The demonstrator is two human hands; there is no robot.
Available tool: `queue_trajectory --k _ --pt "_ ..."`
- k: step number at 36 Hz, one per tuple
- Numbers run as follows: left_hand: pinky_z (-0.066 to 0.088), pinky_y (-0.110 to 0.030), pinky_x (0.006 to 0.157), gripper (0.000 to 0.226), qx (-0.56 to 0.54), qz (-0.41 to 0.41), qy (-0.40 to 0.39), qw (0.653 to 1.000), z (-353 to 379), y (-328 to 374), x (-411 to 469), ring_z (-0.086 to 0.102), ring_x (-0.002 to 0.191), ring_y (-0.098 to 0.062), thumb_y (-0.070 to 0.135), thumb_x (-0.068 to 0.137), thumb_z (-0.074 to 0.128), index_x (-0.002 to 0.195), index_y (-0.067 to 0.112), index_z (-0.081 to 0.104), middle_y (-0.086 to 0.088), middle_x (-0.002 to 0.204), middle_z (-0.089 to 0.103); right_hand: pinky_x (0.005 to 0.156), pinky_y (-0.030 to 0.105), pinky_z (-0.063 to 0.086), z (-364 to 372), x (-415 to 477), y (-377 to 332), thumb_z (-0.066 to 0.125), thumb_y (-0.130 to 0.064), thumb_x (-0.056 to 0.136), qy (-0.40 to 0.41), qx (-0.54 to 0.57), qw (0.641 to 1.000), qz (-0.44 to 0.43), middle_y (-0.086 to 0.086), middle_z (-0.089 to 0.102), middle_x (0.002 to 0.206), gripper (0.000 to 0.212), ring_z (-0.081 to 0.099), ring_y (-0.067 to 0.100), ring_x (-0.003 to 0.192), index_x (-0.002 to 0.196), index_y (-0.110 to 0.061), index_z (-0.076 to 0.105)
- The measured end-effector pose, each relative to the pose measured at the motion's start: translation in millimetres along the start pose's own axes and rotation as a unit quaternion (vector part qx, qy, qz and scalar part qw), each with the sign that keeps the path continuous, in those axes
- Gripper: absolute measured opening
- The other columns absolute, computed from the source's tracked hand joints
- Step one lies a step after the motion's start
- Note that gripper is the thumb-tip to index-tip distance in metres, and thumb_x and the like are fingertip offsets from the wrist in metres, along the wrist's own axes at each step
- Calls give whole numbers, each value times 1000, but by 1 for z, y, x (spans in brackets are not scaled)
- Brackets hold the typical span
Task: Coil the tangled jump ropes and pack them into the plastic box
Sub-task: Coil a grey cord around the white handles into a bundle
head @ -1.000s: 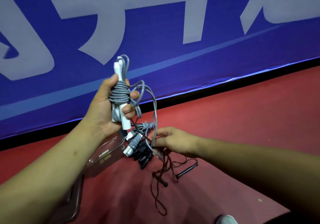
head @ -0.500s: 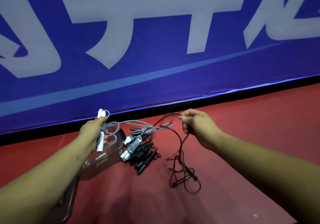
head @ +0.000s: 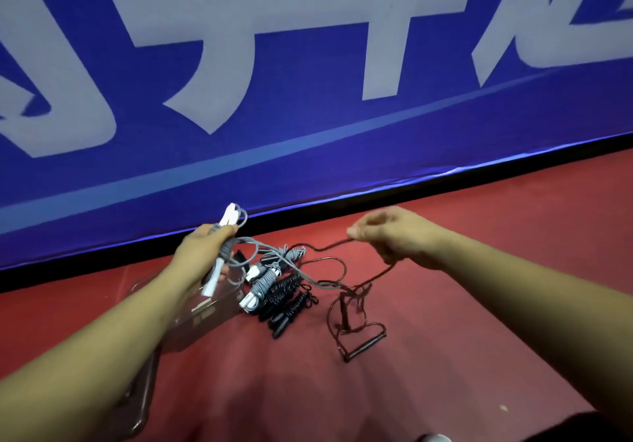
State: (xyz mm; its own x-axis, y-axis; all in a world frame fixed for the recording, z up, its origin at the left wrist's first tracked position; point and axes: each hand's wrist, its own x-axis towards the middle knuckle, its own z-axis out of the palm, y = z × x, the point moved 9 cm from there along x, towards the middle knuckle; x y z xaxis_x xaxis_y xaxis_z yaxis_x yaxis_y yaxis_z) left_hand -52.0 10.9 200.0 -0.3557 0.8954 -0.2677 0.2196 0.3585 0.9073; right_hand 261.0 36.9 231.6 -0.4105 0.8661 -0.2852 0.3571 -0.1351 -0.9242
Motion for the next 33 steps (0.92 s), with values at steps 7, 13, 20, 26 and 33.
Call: queue_trajectory --k 7,13,20,26,33 --pt "44 -29 49 19 -38 109 -55 992 10 55 -24 52 47 -22 35 93 65 85 19 60 -15 76 61 53 28 49 27 -13 26 41 12 93 -101 -78 986 105 18 63 83 23 60 16 55 88 -1 58" --pt "42 -27 45 15 -83 137 -119 980 26 73 -35 47 43 -22 29 98 58 91 16 55 -12 72 61 53 28 35 64 -19 14 63 -42 93 -216 -126 964 90 10 66 66 38 44 19 48 116 -12 54" --pt "43 -28 46 16 -66 127 -118 983 25 71 -28 48 43 -23 32 96 61 90 18 57 -14 73 61 52 23 44 79 -13 -25 45 2 99 -159 -13 987 -28 0 65 66 22 57 8 53 99 -3 66" --pt "44 -26 44 25 51 61 -92 993 22 35 -22 52 43 -24 35 91 69 95 12 61 -16 65 58 42 21 17 37 -1 -31 53 -33 98 -82 94 992 30 -3 29 49 35 19 12 43 106 -1 61" --pt "42 -23 37 23 103 55 -101 988 39 25 -19 52 37 -20 34 89 71 92 13 61 -11 59 59 70 33 46 41 -4 -47 45 -2 98 -92 191 976 -60 2 66 73 19 62 15 72 96 0 64"
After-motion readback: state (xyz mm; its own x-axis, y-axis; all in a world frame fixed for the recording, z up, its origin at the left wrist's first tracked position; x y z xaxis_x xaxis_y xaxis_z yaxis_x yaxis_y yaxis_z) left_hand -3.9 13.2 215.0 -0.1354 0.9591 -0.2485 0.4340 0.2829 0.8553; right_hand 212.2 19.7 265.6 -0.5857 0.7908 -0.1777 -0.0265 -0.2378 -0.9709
